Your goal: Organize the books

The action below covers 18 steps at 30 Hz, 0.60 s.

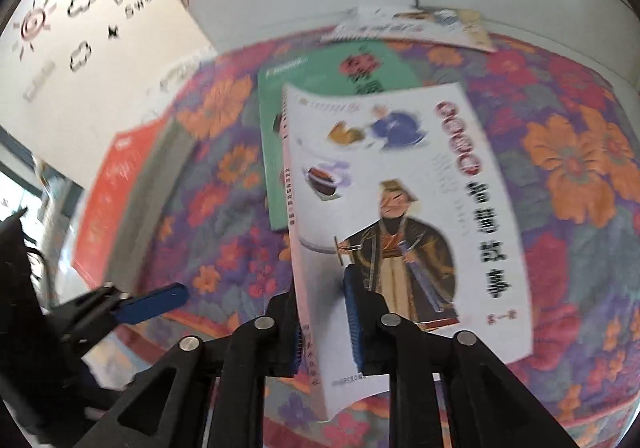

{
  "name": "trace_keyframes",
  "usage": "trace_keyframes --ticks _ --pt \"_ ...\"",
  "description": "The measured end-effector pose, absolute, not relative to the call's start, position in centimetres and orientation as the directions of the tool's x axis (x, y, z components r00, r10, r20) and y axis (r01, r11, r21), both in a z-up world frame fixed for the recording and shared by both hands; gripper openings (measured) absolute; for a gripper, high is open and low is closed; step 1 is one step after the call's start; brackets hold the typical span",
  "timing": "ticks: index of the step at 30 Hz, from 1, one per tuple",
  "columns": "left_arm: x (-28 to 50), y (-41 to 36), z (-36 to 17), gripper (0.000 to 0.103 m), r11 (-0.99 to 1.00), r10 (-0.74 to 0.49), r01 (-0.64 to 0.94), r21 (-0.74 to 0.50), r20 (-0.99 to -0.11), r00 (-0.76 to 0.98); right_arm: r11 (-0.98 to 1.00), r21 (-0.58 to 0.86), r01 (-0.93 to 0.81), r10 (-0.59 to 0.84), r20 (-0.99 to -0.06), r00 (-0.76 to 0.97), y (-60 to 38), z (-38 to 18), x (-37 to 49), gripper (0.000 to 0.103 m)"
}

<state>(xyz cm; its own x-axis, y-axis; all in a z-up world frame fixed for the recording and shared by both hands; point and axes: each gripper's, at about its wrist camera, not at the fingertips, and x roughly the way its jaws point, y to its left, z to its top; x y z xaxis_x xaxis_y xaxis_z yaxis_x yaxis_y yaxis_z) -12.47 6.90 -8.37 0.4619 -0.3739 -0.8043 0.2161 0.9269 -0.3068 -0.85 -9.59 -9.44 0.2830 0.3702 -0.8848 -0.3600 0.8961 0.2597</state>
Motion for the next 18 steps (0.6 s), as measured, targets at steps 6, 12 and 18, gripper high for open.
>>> trace_keyframes --ticks 6,12,18 --pt "-12.0 7.3 -9.8 0.052 0.925 -0.379 0.198 -0.324 -0.810 0.447 0.860 0.396 -0.323 0.452 -0.884 0.119 -10.1 -10.6 -0.2 0.042" --pt "-10.7 6.7 -10.3 0.052 0.921 -0.390 0.195 -0.338 -0.807 0.443 0.873 0.432 -0.229 0.478 -0.851 0.218 -16.4 -10.7 2.3 0.042" --pt "-7.9 5.2 -10.6 0.044 0.918 -0.396 0.175 -0.355 -0.799 0.453 0.926 0.356 -0.124 0.377 -0.862 0.339 -21.9 -10.4 4.7 0.042"
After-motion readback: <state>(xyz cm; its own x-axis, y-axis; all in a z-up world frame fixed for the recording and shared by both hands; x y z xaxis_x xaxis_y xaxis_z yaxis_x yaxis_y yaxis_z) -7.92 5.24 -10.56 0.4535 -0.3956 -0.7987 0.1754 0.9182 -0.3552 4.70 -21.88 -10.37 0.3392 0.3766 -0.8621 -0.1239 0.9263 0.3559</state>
